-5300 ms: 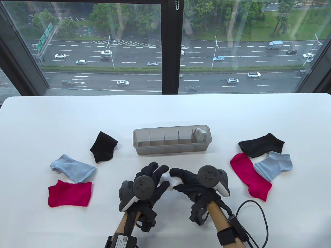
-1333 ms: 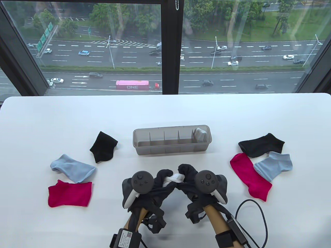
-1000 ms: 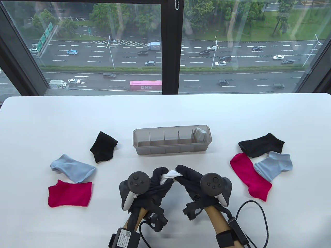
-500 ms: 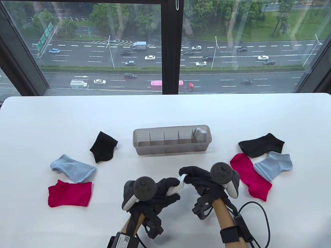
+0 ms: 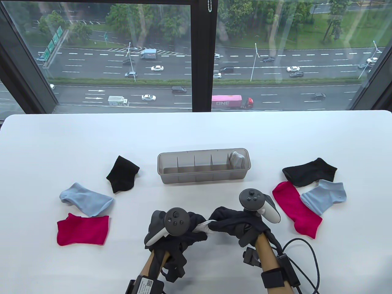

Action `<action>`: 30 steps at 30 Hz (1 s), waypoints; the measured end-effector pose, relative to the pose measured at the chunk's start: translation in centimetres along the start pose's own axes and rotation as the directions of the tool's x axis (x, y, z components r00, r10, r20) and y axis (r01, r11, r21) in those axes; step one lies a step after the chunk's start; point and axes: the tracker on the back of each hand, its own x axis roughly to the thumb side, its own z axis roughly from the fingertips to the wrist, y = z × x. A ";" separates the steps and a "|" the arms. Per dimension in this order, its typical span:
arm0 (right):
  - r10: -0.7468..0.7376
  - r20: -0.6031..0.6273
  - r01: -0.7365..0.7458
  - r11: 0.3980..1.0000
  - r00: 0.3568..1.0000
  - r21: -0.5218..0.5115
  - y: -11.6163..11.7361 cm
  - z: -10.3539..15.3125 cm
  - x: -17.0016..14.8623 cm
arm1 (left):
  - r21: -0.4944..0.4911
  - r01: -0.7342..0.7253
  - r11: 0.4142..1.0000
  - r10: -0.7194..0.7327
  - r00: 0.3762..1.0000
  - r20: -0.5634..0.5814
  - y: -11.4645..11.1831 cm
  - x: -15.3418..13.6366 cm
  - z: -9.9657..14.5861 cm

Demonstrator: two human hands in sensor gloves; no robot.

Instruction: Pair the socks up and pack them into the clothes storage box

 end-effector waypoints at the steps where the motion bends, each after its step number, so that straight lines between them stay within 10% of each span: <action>1: -0.009 -0.012 0.009 0.999 1.000 -0.051 -0.1 0.0 0.1 | -0.018 -0.004 1.000 0.004 1.000 -0.005 -0.1 0.0 -0.1; 7: -0.075 0.045 0.088 0.847 0.996 -0.524 -1.0 1.2 -0.3 | 0.127 -0.040 0.991 0.050 0.996 -0.076 0.5 -1.3 0.3; 13: -0.039 -0.023 0.035 0.986 0.999 -0.166 1.4 0.0 0.6 | 0.205 -0.105 0.973 0.112 0.993 -0.025 0.9 -1.2 0.4; 17: 0.030 0.015 -0.022 0.921 0.999 -0.389 2.0 -0.3 1.4 | 0.227 -0.303 0.925 0.312 0.950 -0.003 1.1 -2.1 0.6; 23: 0.018 0.069 0.011 0.919 0.997 -0.394 2.1 -0.2 1.4 | 0.338 -0.421 0.841 0.476 0.874 -0.094 1.6 -3.6 0.9; 28: -0.054 0.135 0.098 0.933 0.989 -0.346 2.6 -0.5 1.4 | 0.104 -0.321 0.941 0.333 0.934 -0.128 1.2 -3.3 0.8; 30: -0.072 0.122 0.108 0.941 0.990 -0.321 3.0 -0.7 1.5 | 0.158 -0.216 0.964 0.238 0.962 -0.137 1.2 -2.8 0.5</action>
